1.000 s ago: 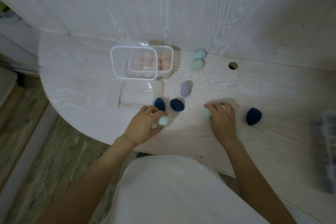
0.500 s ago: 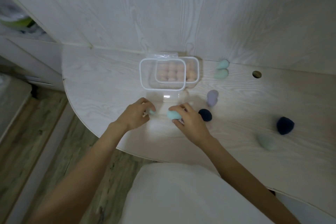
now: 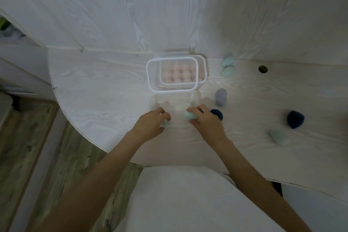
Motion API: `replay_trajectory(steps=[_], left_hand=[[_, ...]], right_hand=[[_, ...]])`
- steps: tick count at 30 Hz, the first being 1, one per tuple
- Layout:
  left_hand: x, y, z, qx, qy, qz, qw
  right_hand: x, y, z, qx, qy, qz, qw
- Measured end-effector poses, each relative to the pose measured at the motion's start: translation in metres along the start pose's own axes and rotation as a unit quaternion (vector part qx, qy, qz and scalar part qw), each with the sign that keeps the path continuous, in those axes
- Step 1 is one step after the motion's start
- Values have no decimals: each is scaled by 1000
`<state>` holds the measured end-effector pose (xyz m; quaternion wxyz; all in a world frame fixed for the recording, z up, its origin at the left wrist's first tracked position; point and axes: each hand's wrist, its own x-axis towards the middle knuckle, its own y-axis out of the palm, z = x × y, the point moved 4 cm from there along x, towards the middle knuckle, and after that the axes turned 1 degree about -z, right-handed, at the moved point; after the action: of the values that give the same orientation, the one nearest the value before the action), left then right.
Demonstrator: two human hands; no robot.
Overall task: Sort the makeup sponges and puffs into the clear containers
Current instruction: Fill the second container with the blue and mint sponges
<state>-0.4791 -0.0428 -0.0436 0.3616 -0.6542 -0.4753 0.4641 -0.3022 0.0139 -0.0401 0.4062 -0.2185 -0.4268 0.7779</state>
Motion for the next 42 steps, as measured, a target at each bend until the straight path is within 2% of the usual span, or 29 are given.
replay_trajectory(steps=[4,7,12,17,27,29,31,34,37,42], left_hand=[[6,0,-2,6,4,-6,1000],[2,-4,1,1,12,-45,999],[-6,-2,6,99,30,-76,992],[-15,-3,18,133,32,-122,983],[-10,4,17,130,74,-111,983],[-8,6,17,131,72,-100,984],[-7,8,17,125,71,-98,985],[-6,9,18,114,75,-118,984],[-6,9,20,103,77,-144,981],[-7,9,23,119,76,-144,979]], right_hand=[[0,-1,-1,0,5,-6,1000],[4,-1,0,-10,7,-2,1000],[3,1,3,-3,-4,4,1000],[2,1,3,-26,-12,3,1000],[19,5,26,-149,-53,-39,987],[27,11,36,-143,-45,-11,989],[35,22,38,-135,0,56,989],[40,34,34,-45,68,113,990],[41,39,31,19,100,128,987],[41,47,35,25,100,150,983]])
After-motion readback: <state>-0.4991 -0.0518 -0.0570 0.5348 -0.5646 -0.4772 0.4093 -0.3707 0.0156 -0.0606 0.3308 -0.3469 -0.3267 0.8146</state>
